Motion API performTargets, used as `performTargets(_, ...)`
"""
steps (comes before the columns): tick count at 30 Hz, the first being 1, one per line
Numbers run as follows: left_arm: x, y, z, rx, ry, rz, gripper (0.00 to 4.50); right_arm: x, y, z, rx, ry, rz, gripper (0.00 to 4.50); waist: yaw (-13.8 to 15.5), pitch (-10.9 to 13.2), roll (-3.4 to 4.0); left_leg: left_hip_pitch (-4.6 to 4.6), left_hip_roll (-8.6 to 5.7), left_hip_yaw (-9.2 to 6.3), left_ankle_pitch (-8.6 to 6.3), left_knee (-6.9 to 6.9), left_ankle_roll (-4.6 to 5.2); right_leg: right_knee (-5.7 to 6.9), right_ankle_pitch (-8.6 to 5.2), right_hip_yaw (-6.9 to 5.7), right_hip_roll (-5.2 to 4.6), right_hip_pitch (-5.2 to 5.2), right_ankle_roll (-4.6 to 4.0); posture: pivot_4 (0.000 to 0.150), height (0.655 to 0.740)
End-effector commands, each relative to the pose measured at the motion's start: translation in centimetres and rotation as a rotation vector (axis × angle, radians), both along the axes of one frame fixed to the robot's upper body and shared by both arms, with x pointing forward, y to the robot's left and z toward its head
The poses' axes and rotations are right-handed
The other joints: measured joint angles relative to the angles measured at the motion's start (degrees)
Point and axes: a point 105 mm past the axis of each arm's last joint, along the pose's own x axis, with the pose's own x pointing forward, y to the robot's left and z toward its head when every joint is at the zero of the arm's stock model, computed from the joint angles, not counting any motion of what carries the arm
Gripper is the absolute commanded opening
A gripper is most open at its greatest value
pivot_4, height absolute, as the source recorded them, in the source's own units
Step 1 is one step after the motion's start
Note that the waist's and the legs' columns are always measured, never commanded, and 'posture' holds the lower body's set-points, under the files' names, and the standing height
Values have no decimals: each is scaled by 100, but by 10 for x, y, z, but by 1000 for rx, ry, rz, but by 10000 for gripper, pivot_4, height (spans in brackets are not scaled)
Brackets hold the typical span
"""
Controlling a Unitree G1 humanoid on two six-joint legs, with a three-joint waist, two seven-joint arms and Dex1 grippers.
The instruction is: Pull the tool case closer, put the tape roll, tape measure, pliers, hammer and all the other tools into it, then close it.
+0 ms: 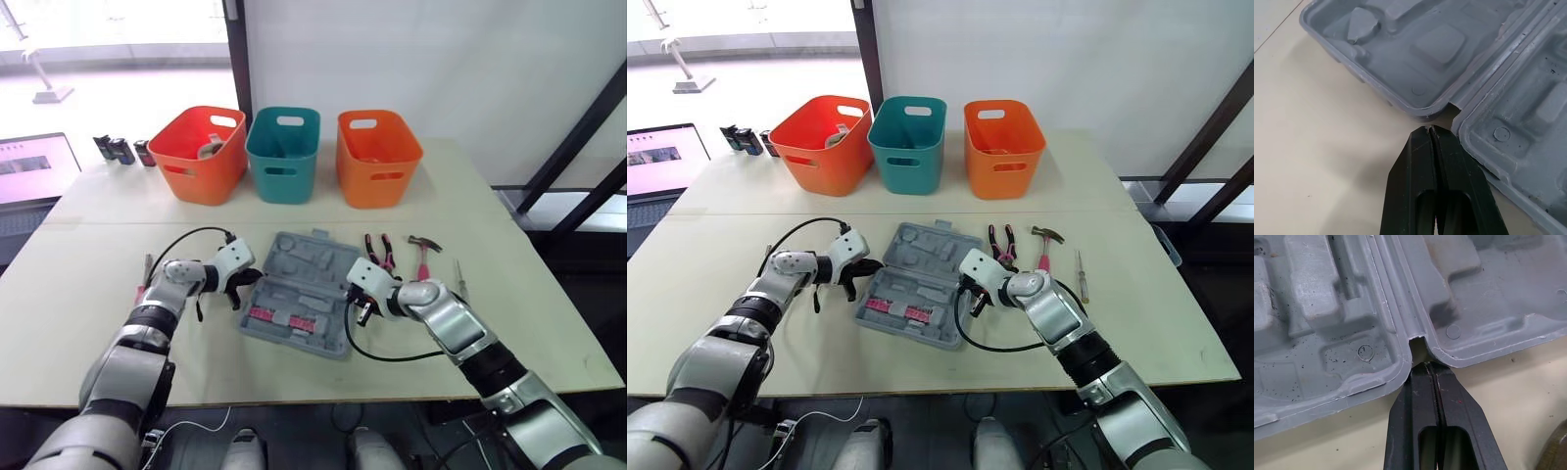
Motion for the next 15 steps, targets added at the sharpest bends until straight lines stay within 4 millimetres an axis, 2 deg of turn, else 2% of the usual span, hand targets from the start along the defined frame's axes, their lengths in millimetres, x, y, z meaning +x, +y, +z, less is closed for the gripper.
performTargets(1, -34, -8, -35, 9, 130, -98, 745, -17, 27, 18, 39, -34, 144, 0, -41, -2, 3, 1, 0, 0, 0, 0, 0, 3, -1, 0, 0, 0, 2, 1500, 7400)
performTargets(4, -51, -7, -38, -36, 155, -103, 745, -33, 30, 18, 34, -18, 197, 0, -47, -2, 3, 17, 0, 0, 0, -3, 0, 33, -12, 1, -1, 2, 9, 1500, 7400)
performTargets(10, -104, 5, -37, -76, 214, -53, 745, -58, 25, 8, 12, 17, 201, 0, -64, -3, 4, 64, 4, 2, -3, -17, 3, 70, -45, 3, 0, 21, -12, 1500, 7400)
performTargets(13, -124, 6, -35, -83, 241, -31, 745, -64, 22, 2, 0, 29, 193, 0, -61, -3, 3, 68, 4, 3, -4, -15, 2, 67, -60, 3, -1, 25, -34, 1500, 7400)
performTargets(15, -131, 2, -30, -103, 240, -16, 745, -66, 14, -2, -14, 42, 171, 0, -55, -3, 4, 68, 4, 5, -5, -13, 1, 61, -70, 7, -2, 25, -53, 1500, 7400)
